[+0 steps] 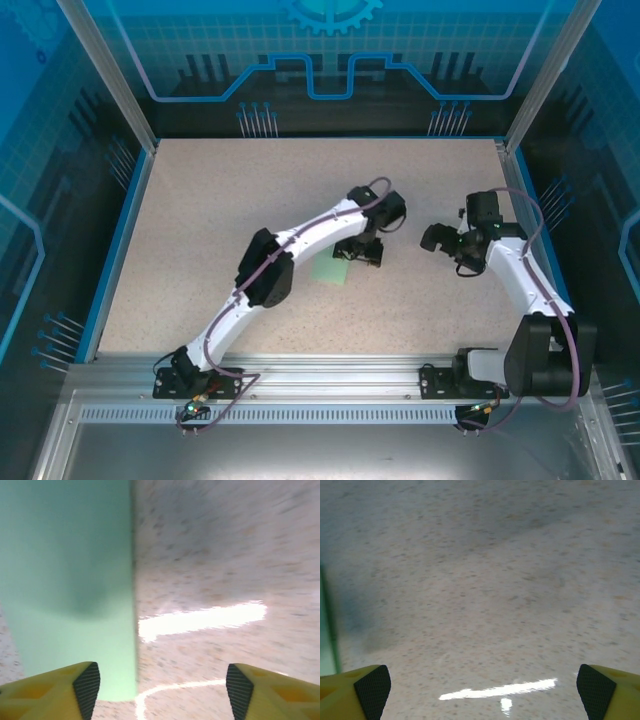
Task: Fold a paper plane with a square sheet of paper (fold left side to right side)
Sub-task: Turn over the paper at the center of the table, then third fold the triangle at the center of the table.
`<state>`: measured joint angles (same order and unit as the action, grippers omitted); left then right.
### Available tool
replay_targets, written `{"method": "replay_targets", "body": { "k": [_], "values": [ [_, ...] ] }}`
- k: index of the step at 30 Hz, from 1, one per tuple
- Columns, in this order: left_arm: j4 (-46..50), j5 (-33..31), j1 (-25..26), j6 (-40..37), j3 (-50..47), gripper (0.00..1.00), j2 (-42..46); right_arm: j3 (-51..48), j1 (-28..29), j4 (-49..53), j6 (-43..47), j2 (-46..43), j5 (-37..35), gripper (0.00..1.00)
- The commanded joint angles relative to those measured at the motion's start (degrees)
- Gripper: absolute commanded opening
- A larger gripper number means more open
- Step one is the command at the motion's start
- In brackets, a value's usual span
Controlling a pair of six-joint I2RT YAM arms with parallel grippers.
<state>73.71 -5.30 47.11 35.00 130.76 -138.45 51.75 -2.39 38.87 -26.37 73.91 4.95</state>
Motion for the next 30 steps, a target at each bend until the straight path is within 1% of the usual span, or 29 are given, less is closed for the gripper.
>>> {"method": "replay_targets", "body": {
  "k": [1, 3, 5, 8, 12, 14, 18, 22, 26, 30],
  "values": [
    [-10.46, 11.20, -4.53, -2.17, -7.37, 0.76, 14.26, 1.05, 0.88, -5.11, 2.00, 2.33, 12.21, 1.00],
    [-18.08, 14.20, -7.92, -1.17, -17.40, 0.78, 20.89, 2.58, 2.32, -7.49, 1.55, 4.98, 17.58, 1.00],
    [-26.10, 17.81, -12.42, 0.87, -29.15, 0.79, 27.45, 4.53, 4.80, -10.48, 0.30, 8.27, 21.28, 0.99],
    [-37.75, 23.14, -18.17, 3.78, -43.67, 0.80, 34.09, 7.99, 9.26, -14.16, -2.01, 13.91, 23.42, 0.97],
    [-48.33, 28.90, -22.51, 5.81, -56.19, 0.81, 38.18, 14.71, 15.21, -17.21, -4.36, 22.92, 24.78, 0.91],
    [-50.52, 30.04, -23.58, 6.13, -59.65, 0.81, 38.63, 18.17, 17.74, -18.62, -5.77, 27.97, 24.99, 0.89],
    [-50.86, 29.83, -24.29, 5.26, -63.28, 0.82, 38.78, 23.38, 21.03, -20.68, -7.72, 35.39, 24.19, 0.85],
    [-51.90, 29.66, -24.70, 5.60, -65.65, 0.82, 38.63, 28.17, 22.73, -19.79, -8.00, 41.10, 22.83, 0.83],
    [-52.71, 29.80, -24.75, 6.12, -65.82, 0.82, 37.44, 30.07, 22.96, -17.37, -7.00, 43.80, 20.45, 0.83],
    [-52.42, 29.80, -24.73, 5.83, -65.09, 0.82, 35.92, 29.93, 22.90, -16.46, -5.72, 44.52, 19.26, 0.82]
  ]
}}
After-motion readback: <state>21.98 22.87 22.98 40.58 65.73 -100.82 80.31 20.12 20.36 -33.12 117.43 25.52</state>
